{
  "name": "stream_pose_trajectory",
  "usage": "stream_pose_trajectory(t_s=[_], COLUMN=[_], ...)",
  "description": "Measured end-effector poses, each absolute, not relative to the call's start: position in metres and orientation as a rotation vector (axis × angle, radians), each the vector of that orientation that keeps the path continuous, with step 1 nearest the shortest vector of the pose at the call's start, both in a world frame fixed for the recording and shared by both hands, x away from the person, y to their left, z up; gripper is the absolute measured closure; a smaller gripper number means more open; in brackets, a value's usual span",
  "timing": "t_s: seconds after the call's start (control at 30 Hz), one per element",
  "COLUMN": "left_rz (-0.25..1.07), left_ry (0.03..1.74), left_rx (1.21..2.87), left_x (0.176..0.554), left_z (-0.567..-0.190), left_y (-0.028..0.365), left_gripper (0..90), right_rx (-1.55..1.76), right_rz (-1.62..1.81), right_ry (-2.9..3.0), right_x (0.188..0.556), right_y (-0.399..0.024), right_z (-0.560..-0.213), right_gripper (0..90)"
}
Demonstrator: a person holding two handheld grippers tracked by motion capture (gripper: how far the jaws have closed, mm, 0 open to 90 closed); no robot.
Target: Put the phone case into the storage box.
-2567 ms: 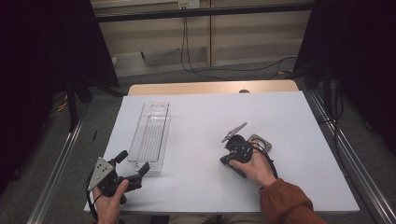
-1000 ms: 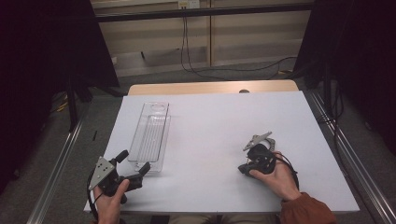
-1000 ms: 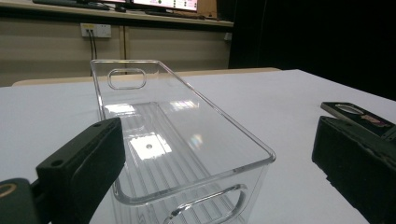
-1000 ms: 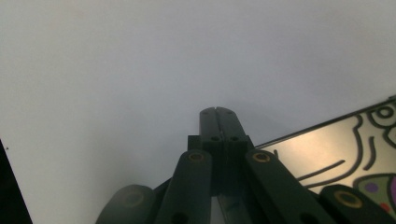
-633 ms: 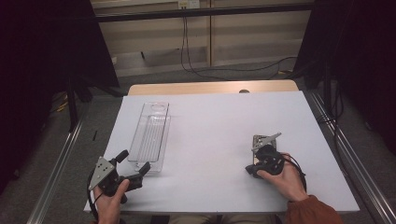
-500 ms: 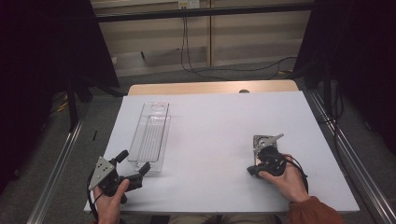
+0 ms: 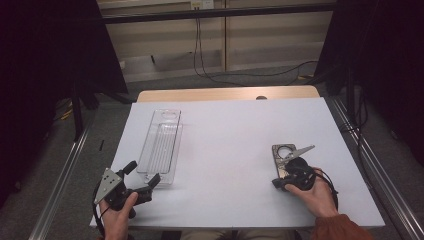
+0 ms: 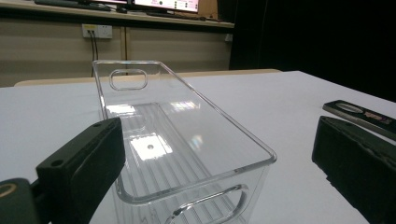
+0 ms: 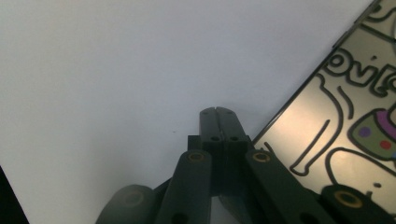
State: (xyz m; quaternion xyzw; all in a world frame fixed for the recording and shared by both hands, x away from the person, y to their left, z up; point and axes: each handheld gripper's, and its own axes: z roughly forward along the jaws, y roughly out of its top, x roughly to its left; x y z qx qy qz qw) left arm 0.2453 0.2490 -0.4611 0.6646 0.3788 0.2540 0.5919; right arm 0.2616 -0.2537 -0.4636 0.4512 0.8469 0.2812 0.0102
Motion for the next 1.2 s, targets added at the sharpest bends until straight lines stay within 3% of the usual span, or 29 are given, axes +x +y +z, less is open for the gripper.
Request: stream_pose_trajectory(t_s=[1.2], left_rz=[0.6], left_ry=[0.879], left_rx=[1.55], left_x=[0.242], left_z=[-0.46], left_y=[0.251], left_gripper=[2.8], right_rx=[1.459], right_rz=[0.885], right_ry=[2.502], right_x=[0.257], right_y=[-0.287], right_z=[-0.466], right_gripper=[90.0])
